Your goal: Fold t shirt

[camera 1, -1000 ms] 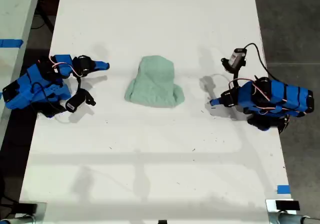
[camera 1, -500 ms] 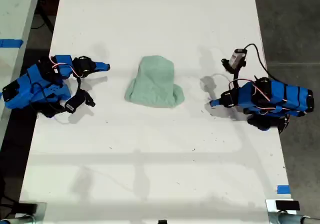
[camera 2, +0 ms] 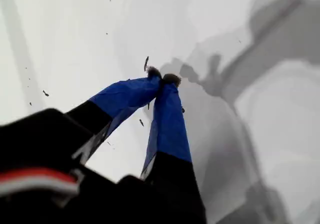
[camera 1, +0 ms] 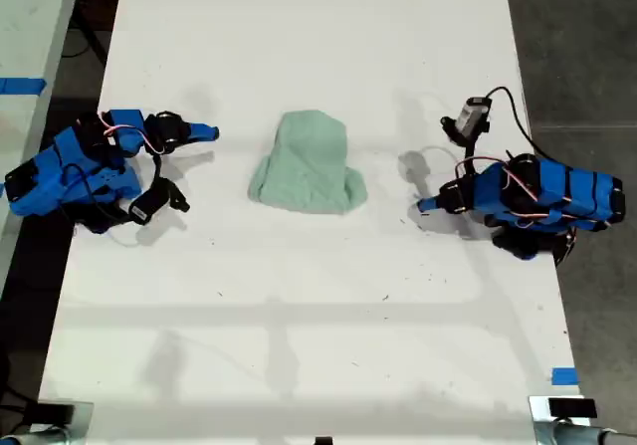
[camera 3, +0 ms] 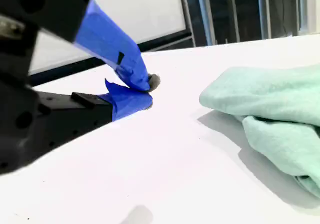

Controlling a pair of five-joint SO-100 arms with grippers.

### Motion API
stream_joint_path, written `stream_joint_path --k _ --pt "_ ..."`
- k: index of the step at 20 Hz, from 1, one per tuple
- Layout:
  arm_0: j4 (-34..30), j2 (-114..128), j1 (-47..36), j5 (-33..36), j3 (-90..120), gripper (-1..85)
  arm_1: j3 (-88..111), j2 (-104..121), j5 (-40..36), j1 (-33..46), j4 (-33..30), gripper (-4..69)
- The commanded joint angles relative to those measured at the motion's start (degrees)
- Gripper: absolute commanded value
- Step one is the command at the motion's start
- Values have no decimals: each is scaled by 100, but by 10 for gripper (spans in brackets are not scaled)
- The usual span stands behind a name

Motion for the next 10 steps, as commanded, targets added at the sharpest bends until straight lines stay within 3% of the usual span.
stream_joint_path --k 1,10 --pt "-53 35 105 -97 211 -3 343 62 53 -53 -26 15" --pt "167 35 -237 -97 211 -2 343 62 53 -53 -26 15"
